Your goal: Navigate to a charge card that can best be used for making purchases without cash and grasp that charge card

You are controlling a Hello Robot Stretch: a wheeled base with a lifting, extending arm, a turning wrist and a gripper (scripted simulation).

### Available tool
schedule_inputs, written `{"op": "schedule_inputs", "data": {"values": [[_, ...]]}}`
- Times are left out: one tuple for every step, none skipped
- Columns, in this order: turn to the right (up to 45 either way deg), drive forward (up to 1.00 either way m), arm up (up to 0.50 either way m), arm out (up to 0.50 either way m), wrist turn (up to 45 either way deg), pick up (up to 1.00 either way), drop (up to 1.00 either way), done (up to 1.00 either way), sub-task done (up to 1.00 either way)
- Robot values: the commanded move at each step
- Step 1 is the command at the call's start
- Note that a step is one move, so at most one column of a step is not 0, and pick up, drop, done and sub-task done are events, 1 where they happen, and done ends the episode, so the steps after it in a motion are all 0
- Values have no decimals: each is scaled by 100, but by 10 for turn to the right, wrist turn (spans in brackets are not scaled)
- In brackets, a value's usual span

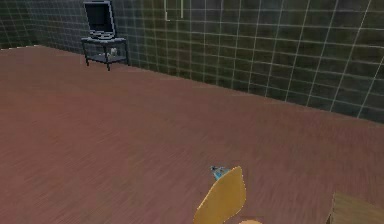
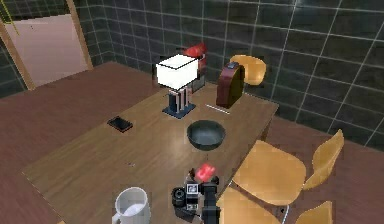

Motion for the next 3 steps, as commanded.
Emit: {"op": "schedule_inputs", "data": {"values": [[0, 0, 0, 0, 0, 100, 0, 0, 0], [0, 0, 10, 0, 0, 0, 0, 0, 0], [0, 0, 0, 0, 0, 0, 0, 100, 0]]}}
